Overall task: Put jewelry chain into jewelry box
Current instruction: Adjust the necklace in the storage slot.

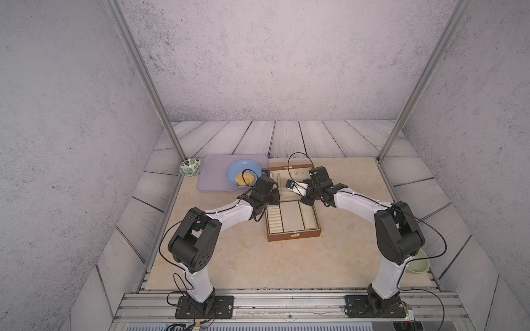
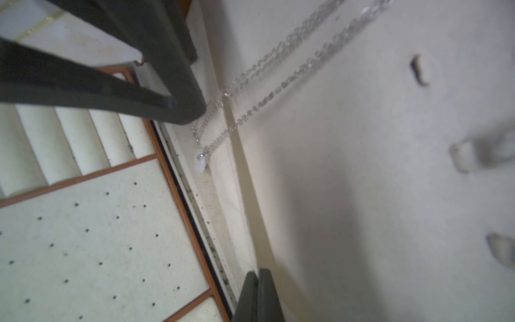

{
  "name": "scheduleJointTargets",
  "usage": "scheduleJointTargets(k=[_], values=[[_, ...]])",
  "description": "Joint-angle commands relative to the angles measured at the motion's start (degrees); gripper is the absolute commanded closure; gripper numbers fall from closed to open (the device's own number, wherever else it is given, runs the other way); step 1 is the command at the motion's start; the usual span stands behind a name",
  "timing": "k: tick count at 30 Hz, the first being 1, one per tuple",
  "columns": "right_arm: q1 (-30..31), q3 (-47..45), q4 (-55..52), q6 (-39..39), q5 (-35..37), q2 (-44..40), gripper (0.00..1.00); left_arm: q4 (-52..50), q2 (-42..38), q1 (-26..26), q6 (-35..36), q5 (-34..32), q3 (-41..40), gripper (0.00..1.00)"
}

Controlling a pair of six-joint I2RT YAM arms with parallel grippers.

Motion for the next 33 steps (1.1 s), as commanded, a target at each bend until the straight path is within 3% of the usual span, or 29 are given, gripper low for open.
scheduleJointTargets(k=[1,4,9,13,17,19,33], values=[[0.51,0.53,-1.53,0.98,-1.21,0.7,1.0,4.79,0.92,-0.57,0.07,-1.51,-0.59,0.61],[0.53,0.31,-1.42,1.19,-1.38,0.68,1.0,5.18,1.79,-1.08,0.42,-2.47,-0.19,0.61],[0.51,-0.31,-1.16,1.39,-1.48,0.41,1.0,5.65,3.11,-1.51,0.69,-4.31,-0.18,0.73],[0.51,-0.38,-0.97,1.45,-1.78,0.5,1.0,5.4,3.29,-1.51,0.58,-4.91,-0.46,0.77],[0.51,-0.28,-0.95,1.66,-1.87,0.46,1.0,5.28,2.79,-1.51,0.97,-5.38,-0.82,0.95],[0.48,-0.34,-1.0,1.75,-1.82,0.5,1.0,5.33,2.27,-1.51,1.15,-5.38,-0.88,0.99],[0.46,-1.66,-0.08,1.88,-1.7,0.13,1.0,5.35,-5.32,-1.51,2.47,-5.4,-1.67,1.0]])
